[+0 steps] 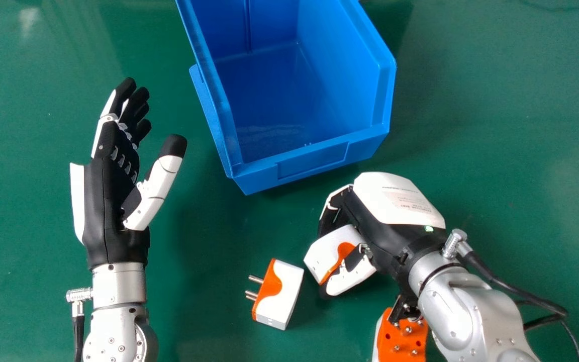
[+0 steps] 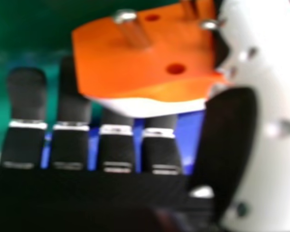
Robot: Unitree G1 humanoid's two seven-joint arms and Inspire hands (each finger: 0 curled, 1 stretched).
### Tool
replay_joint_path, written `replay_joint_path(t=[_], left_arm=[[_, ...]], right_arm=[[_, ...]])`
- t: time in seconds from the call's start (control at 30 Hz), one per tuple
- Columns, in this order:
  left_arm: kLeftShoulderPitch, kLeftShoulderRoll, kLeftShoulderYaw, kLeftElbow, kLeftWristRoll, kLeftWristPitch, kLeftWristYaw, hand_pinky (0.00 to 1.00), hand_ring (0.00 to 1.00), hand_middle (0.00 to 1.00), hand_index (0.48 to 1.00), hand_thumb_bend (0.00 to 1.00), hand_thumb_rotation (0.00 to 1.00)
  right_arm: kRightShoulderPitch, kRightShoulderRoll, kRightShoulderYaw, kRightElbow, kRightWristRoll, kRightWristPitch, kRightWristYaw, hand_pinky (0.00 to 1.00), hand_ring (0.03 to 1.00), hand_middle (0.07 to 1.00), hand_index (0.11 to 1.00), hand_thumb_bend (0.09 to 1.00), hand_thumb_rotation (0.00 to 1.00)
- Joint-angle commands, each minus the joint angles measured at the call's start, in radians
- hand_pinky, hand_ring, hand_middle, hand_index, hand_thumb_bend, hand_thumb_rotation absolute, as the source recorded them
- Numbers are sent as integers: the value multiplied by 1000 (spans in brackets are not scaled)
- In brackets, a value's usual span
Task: Pick all objects and put in blue box
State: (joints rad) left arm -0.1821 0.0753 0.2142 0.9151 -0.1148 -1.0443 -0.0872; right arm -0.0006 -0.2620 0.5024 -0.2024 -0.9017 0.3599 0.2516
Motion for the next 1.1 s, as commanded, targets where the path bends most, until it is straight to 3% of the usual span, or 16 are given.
replay_joint_path(t=[0.0,0.17,0.3,0.4,0.7,0.8,0.93,1.07], left_arm=[[-4,4,-5,-15,13,-20,-1,901,896,883,878,786,519],[1,6,-4,-14,22,-26,7,900,895,882,877,784,519],[6,4,-3,-18,27,-18,13,897,894,881,877,781,521],[9,5,-2,-19,37,-17,24,896,893,880,876,782,522],[10,3,-3,-18,44,-22,35,893,893,880,876,788,527],[8,0,-3,-21,36,-19,32,894,892,880,876,788,527],[7,0,-3,-19,36,-16,32,894,891,879,875,786,526],[3,-3,-3,-15,27,-18,23,892,891,878,875,787,525]], right_arm=[[7,6,-23,-46,10,-28,-47,315,391,508,516,512,0],[33,23,-48,-44,54,-100,-143,313,392,501,517,512,0],[49,32,-67,-35,91,-173,-223,313,395,499,514,512,0],[60,34,-76,-22,110,-240,-296,315,395,498,515,512,0],[66,55,-84,29,116,-397,-495,330,385,485,516,512,0],[68,64,-92,42,120,-440,-555,337,385,488,515,512,0],[66,85,-108,95,122,-529,-695,326,395,494,514,506,0],[50,104,-118,163,95,-607,-849,319,402,502,511,502,0]])
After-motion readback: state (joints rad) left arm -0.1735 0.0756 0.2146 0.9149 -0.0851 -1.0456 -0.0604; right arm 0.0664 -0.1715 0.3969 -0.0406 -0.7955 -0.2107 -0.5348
